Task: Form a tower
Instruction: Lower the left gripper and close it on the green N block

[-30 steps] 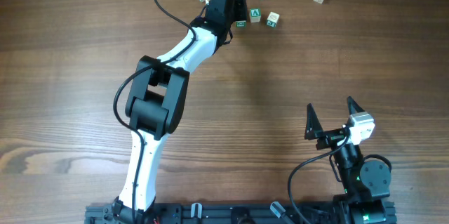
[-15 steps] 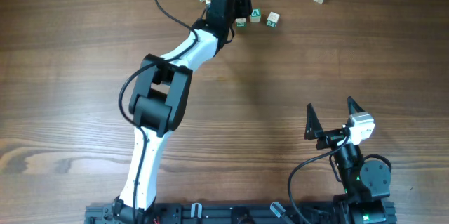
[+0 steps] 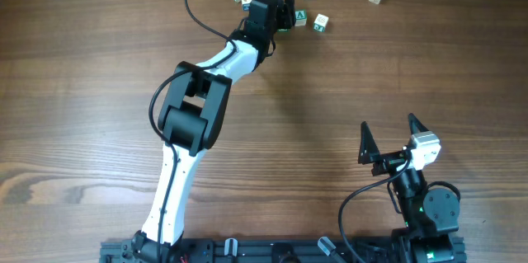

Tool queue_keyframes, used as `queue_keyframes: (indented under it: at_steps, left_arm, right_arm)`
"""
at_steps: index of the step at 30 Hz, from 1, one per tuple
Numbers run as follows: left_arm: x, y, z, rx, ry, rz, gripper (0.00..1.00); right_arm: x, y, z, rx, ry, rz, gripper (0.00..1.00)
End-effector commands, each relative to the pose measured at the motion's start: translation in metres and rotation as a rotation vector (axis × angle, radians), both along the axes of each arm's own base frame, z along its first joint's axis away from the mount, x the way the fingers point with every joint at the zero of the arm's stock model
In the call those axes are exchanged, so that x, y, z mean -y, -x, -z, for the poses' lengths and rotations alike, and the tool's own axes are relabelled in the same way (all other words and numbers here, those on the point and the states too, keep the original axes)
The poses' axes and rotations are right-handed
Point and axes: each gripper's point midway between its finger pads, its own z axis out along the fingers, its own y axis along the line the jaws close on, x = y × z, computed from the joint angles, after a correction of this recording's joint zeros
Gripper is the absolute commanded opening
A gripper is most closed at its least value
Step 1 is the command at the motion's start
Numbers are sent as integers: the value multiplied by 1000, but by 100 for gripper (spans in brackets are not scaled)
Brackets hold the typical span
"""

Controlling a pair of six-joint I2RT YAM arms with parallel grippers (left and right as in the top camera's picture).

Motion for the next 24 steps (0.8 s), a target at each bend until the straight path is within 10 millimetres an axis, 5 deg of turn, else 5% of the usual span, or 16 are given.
queue_keyframes:
  at_steps: [1, 6, 13, 24]
  left_arm:
    - [-3, -1, 26, -21, -32, -2, 65]
    - [-3, 0, 28, -24, -31, 4, 64]
    - [-1, -4, 20, -12, -26, 4, 46]
    - [2, -6, -33, -13, -27, 7, 36]
  right_arm:
    - [0, 0, -1, 8, 13, -5, 100]
    - [0, 0, -1, 8, 12, -5, 100]
    - [-1, 0, -1, 8, 12, -5, 100]
    - [0, 0, -1, 8, 12, -5, 100]
